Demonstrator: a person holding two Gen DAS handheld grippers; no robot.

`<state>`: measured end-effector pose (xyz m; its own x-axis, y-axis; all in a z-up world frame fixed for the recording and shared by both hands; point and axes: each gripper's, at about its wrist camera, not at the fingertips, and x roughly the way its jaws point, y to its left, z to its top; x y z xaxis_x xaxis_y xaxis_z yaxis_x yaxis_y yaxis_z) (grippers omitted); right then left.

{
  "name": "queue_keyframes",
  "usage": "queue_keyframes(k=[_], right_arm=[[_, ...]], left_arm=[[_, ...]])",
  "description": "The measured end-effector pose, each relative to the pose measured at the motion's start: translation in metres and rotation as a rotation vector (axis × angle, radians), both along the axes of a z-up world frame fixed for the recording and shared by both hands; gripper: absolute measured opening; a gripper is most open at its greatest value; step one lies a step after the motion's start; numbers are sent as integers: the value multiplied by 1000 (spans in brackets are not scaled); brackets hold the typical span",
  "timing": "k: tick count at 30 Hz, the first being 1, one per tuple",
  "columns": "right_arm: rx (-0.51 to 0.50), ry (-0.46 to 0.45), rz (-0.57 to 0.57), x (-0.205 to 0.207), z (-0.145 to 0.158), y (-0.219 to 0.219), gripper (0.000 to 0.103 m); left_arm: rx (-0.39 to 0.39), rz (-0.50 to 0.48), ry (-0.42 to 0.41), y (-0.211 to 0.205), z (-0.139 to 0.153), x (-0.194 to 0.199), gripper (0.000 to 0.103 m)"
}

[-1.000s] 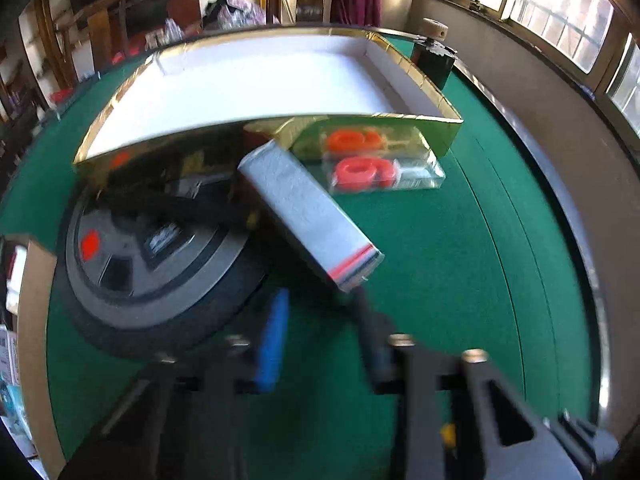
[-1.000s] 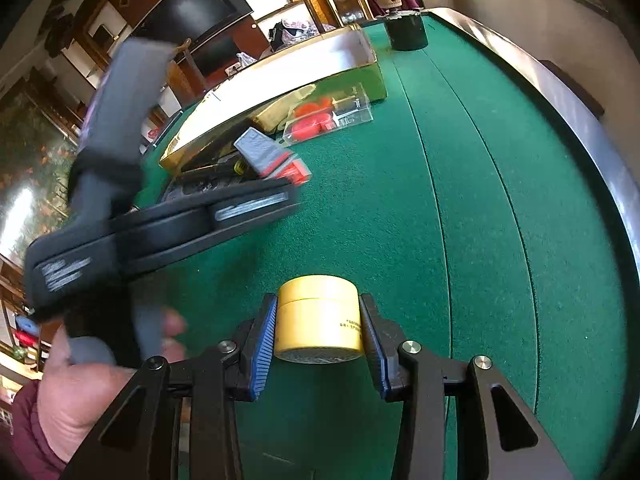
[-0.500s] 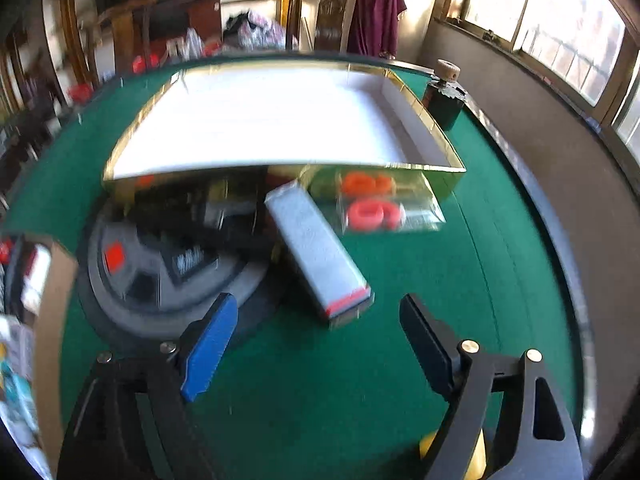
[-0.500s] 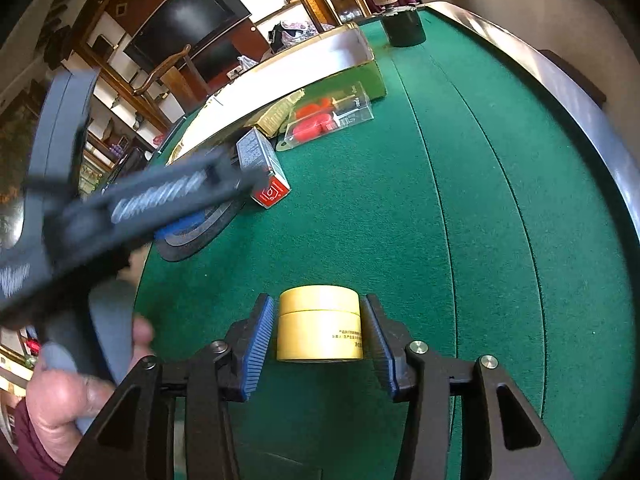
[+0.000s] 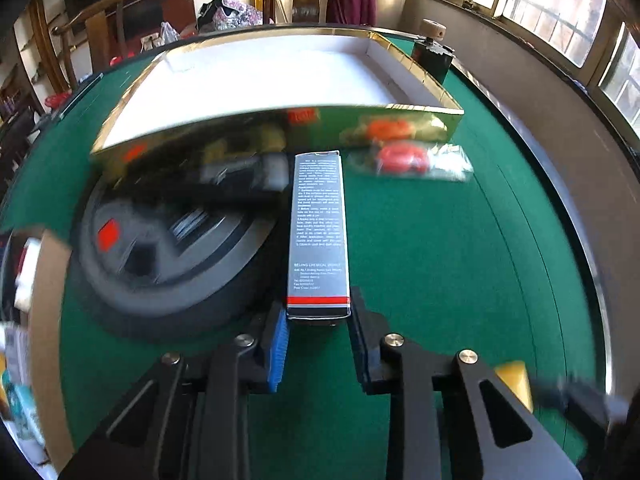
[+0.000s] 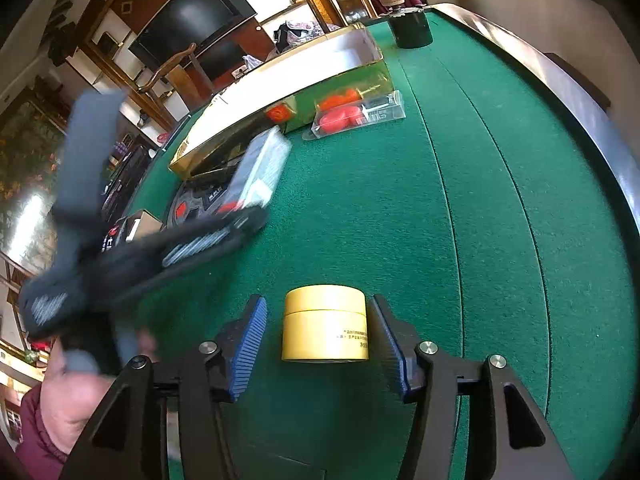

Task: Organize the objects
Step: 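Grasp the white-and-red boxed tube with the left gripper while the right gripper holds the tape, then carry the boxed tube and yellow tape into the tray and open both grippers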

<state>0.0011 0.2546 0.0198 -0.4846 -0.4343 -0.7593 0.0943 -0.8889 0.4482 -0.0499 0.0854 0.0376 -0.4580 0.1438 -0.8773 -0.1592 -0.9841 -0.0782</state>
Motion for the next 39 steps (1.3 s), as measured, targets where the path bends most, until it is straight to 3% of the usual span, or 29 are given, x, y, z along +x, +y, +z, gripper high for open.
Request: queue_keyframes(k=[6, 11, 13, 14, 16, 17, 19, 25, 30, 39], right_arm=[[14, 16, 26, 1, 1, -5, 70], [115, 54, 41, 2, 2, -18, 76], [146, 69, 33, 1, 1, -20, 76], [162, 78, 29, 2, 1, -22, 75], [209, 94, 26, 2, 0, -26, 69], [254, 104, 18, 3, 0, -29, 53], [294, 113, 7, 2, 0, -29, 43], [199, 101, -9, 1, 0, -19, 43], [164, 93, -11, 13, 4, -25, 43], [160, 130, 103, 39, 39, -84, 43]], left_arm=[[-4, -4, -21, -21, -5, 34, 26], [-96, -21, 68, -8, -5, 35, 40], [-94, -27, 110, -11, -6, 36, 39], [-77, -28, 109, -11, -7, 33, 26], [-28, -33, 92, -20, -4, 41, 26], [-4, -36, 85, -26, -3, 44, 26], [30, -28, 92, -40, 5, 57, 26], [143, 23, 146, -88, 36, 95, 26], [176, 59, 183, -129, 56, 134, 26], [137, 199, 256, -218, 69, 189, 26]])
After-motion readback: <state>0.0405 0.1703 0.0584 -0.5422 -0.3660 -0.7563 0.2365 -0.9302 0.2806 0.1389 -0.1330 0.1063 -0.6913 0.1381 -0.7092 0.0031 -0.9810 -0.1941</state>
